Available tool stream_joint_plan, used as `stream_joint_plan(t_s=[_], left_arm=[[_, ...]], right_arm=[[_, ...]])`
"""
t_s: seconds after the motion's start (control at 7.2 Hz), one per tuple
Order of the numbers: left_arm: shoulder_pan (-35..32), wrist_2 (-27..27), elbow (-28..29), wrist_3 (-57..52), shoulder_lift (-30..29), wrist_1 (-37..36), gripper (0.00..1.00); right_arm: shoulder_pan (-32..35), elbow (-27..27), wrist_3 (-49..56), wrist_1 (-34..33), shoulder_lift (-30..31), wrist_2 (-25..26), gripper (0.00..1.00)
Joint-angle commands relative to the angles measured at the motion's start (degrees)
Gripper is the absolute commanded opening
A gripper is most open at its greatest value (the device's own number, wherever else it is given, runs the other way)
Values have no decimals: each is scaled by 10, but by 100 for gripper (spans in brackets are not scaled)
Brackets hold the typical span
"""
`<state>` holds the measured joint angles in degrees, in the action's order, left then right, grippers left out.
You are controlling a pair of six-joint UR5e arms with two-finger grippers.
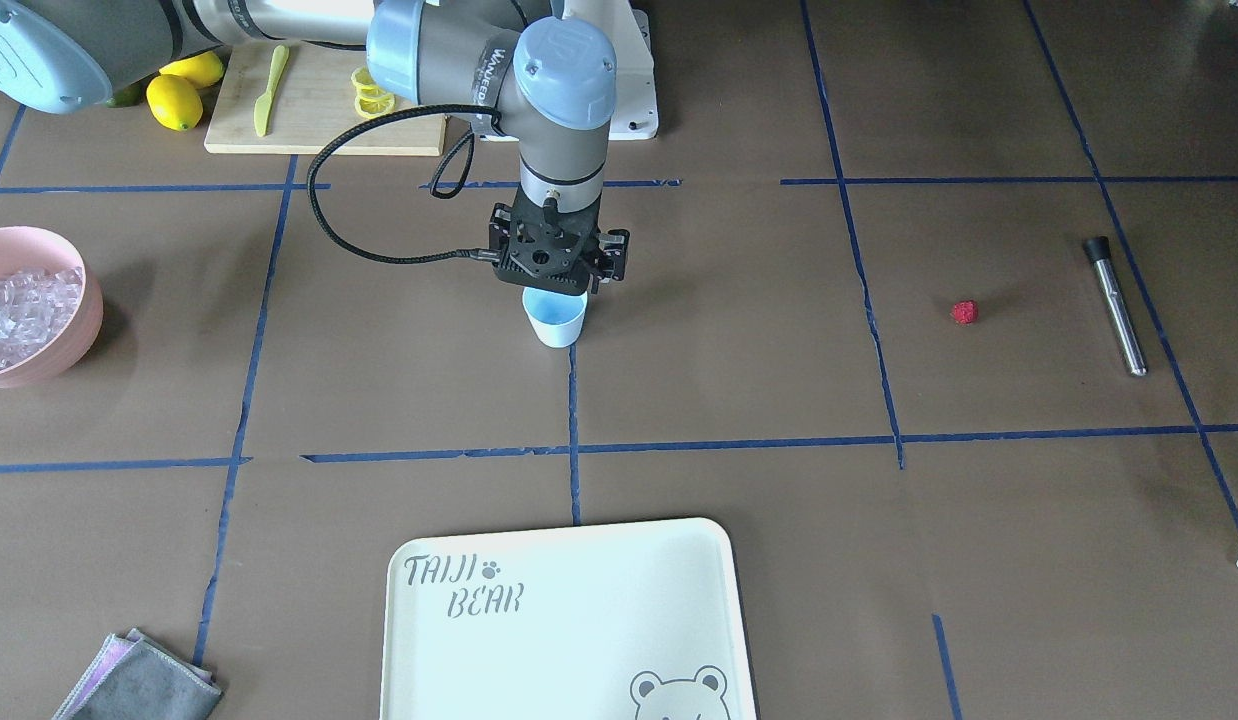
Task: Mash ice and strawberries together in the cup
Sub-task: 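Move the right gripper back over the pink bowl of ice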
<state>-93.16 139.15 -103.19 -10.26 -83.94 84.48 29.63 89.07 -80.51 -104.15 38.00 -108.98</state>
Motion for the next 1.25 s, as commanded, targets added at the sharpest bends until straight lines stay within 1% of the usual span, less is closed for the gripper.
stream_joint_plan(t_s=[0.0,0.14,0.28,0.56,0.69,0.83,0.97,1.11], left_arm=[[0,0,-6,9,0,1,100],[0,0,-6,10,-1,1,100],[1,0,-6,10,-3,1,100],[1,1,-12,25,-5,1,100],[1,1,-11,25,-5,1,100],[1,0,-11,26,-6,1,100],[1,0,-12,26,-6,1,100],[1,0,-14,26,-5,1,100]], right_arm=[[1,7,-1,-3,0,-1,100],[13,25,-1,-5,8,-2,100],[42,110,10,-11,67,-6,100],[110,291,125,-11,219,-9,100],[155,341,195,-4,299,-37,100],[204,366,271,22,376,-74,100],[243,370,319,80,452,-104,100],[270,366,365,183,556,-117,100]])
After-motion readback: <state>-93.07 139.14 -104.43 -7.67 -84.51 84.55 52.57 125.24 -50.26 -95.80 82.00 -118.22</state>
